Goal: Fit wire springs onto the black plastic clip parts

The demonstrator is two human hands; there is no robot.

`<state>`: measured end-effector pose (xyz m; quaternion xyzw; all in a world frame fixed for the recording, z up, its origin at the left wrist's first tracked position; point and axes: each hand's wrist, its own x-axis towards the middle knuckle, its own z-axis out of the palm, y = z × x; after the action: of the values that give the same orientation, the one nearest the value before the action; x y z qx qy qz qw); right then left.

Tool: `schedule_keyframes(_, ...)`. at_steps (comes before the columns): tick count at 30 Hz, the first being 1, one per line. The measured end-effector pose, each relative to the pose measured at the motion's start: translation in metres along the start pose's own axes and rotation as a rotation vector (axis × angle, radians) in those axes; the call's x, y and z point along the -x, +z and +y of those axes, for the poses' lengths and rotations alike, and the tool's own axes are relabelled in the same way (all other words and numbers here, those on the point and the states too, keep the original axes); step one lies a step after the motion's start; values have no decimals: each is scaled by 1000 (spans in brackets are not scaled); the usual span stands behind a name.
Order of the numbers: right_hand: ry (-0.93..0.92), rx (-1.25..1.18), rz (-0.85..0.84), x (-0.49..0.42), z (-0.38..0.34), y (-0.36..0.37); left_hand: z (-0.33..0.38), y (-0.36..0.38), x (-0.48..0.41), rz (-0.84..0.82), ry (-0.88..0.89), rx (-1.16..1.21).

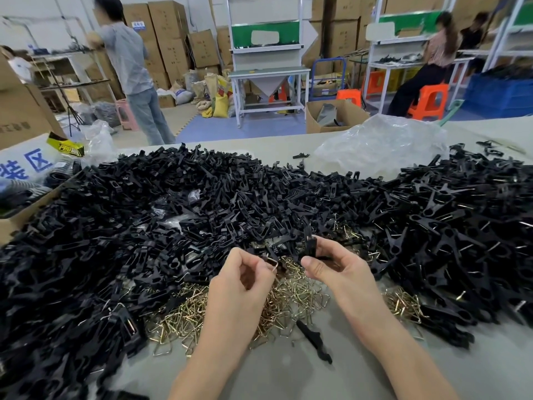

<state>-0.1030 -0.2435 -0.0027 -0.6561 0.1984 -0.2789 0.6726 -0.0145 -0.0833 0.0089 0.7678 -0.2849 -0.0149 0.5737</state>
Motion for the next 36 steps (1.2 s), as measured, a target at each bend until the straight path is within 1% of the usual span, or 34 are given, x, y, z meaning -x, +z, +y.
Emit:
schedule_keyframes(3,-35,39,-70,3,-1,1,-3,0,0,-60,10,-55)
schedule_keyframes(6,-43,107,-116,5,-3,4,-4,-2,2,-100,125,-234)
schedule_keyframes(8,-41,115,-139,6,-4,6,-3,-4,1,-96,153,-300)
schedule_keyframes(12,-10,79,-209,9,-7,7,-4,-4,-1,-126,115,-262)
schedule_keyframes(17,15,-4,-288,12,-11,10,-4,-2,1,-149,134,-233)
schedule_keyframes(22,61,-76,-346,11,-7,10,-6,-2,1,-85,170,-250)
schedule_keyframes(25,109,-174,-355,8,-3,11,-6,-1,2,-153,147,-235)
schedule_keyframes(30,224,-506,-314,3,-4,9,0,-2,3,-166,163,-213)
schedule_keyframes(33,248,-653,-286,4,-8,6,0,-2,6,-209,212,-297)
schedule_keyframes(36,251,-706,-301,6,-11,3,1,2,9,-204,245,-346)
